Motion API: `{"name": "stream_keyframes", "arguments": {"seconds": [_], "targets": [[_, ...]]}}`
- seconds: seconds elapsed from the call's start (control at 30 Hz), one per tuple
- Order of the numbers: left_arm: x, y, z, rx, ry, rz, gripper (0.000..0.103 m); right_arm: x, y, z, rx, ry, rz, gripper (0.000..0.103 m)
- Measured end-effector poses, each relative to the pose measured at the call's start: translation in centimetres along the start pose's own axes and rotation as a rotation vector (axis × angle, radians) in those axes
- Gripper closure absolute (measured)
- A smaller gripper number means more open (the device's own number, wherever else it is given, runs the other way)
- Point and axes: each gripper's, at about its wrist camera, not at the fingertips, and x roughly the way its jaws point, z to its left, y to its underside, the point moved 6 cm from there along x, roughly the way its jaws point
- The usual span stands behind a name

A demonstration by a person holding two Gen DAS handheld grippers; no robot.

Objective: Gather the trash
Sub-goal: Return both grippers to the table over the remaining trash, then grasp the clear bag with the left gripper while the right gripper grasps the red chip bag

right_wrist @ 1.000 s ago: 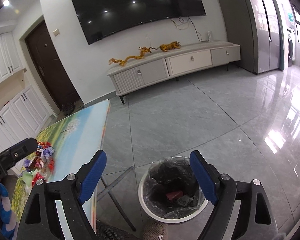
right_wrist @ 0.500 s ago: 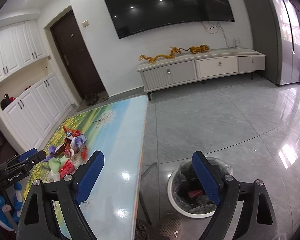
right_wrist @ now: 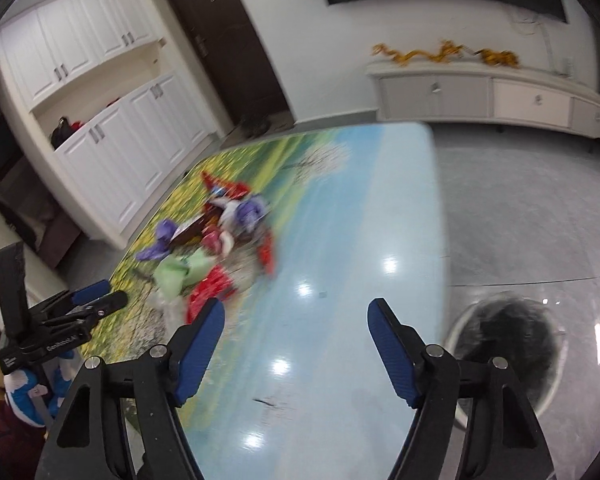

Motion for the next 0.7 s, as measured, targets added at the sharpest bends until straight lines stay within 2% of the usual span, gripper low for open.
{"name": "stream_keyframes", "arguments": {"seconds": [0.23,0.7], "targets": [[2.8,0.5,0.0,0.038,0.066,0.044,0.042,4.7,0.8,2.7,-0.012,-0.121,0.120,0.033],[6.5,0.5,0.7,0.045,0.182,0.089,0.043,10.1,1.0,5.8,0.006,-0.248,0.258,0.044]]}}
